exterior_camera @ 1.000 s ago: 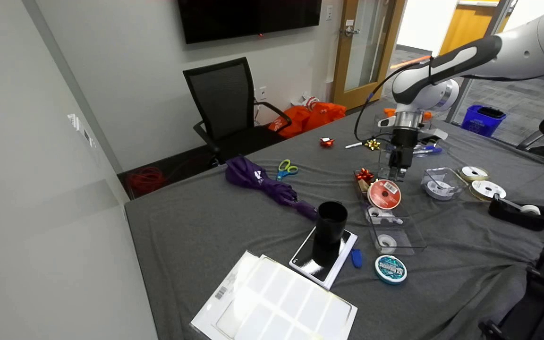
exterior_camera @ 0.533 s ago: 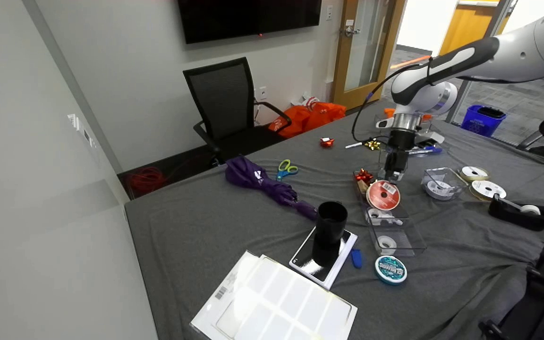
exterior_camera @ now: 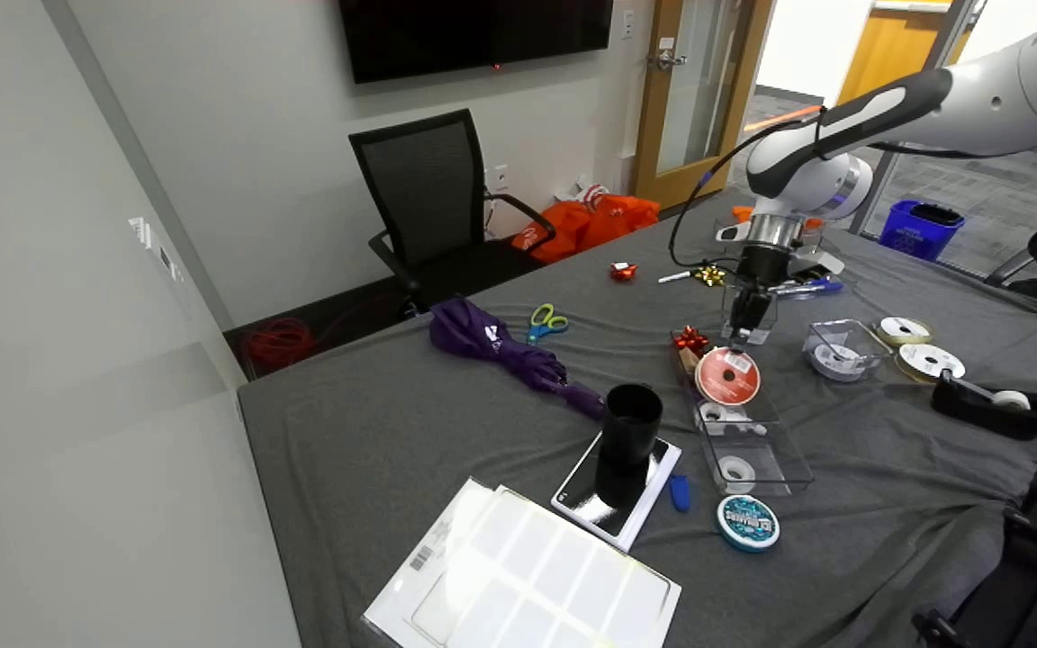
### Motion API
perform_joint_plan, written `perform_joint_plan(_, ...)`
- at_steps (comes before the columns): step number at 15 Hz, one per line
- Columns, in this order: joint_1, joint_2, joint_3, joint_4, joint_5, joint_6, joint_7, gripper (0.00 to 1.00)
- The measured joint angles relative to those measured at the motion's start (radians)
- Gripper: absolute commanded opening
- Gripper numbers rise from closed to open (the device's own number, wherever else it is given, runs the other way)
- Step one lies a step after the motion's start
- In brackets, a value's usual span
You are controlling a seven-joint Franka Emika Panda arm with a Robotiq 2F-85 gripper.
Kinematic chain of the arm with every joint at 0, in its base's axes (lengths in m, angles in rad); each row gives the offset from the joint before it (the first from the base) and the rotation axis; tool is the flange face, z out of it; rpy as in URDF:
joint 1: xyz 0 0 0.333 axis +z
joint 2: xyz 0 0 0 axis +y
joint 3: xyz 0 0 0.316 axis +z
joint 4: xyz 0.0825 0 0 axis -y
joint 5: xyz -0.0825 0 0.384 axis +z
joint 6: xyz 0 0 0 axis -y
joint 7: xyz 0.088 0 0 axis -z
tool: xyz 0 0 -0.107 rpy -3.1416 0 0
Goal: Move the red disc to the empty container.
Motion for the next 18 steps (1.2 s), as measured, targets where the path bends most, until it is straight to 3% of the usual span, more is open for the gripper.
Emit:
perform_joint_plan(12,-0.002,0.005,0.001,0.001,0.0,0.0,0.0,0.0)
perform_joint_plan(18,-0.003,-0.072,0.007,-0.014,0.014,-0.064,0.0,0.0)
